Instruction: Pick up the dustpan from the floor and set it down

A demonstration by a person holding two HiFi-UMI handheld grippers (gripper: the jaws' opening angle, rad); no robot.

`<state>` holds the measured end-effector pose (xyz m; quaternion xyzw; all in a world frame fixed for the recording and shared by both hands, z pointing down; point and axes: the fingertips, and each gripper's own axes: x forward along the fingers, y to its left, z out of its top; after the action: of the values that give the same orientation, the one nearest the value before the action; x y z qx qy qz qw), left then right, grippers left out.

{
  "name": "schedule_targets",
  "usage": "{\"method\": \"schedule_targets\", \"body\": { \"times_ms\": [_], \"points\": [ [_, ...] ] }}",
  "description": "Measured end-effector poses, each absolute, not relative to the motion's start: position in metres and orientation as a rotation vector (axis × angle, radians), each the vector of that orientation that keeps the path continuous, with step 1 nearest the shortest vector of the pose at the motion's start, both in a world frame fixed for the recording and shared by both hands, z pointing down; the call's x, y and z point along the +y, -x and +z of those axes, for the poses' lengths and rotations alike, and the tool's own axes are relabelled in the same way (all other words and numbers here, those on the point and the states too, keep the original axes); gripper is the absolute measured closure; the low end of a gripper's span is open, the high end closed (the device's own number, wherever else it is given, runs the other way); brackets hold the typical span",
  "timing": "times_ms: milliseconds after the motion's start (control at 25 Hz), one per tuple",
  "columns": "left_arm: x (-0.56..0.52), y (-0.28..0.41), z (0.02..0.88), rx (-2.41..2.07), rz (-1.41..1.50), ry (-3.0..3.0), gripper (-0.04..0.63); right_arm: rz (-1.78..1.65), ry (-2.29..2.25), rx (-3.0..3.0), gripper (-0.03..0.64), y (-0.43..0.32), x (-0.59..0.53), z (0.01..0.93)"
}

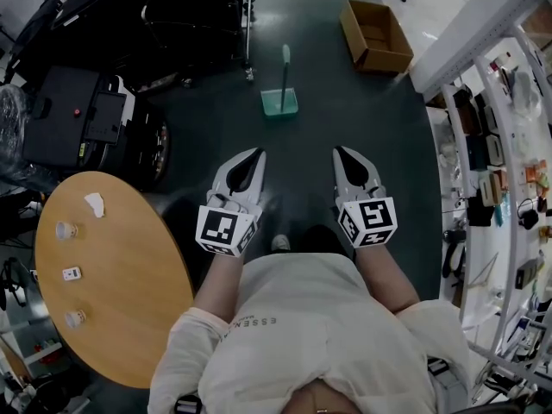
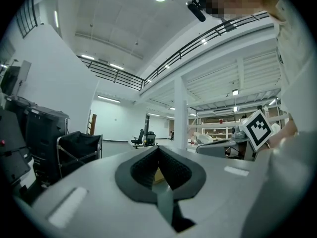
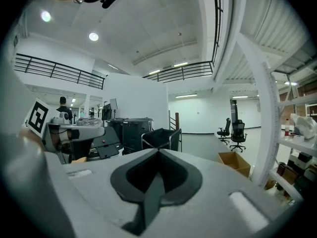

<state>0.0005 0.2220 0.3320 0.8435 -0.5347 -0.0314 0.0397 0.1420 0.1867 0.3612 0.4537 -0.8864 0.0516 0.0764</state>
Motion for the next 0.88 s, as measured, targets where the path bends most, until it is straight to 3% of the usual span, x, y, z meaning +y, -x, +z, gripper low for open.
{"method": "schedule_targets", "body": {
  "times_ms": [480, 880],
  "points": [
    [0.176, 0.025, 0.344, -1.678, -0.126, -2.525, 0.577, 0.217, -1.322, -2.625, 0.627, -0.127, 0.132, 0.386],
    [0.022, 0.066, 0.372, -1.748, -0.043, -2.449, 0.577, 0.313, -1.215, -2.617, 0.627, -0.084, -0.028, 0.426]
  ]
}}
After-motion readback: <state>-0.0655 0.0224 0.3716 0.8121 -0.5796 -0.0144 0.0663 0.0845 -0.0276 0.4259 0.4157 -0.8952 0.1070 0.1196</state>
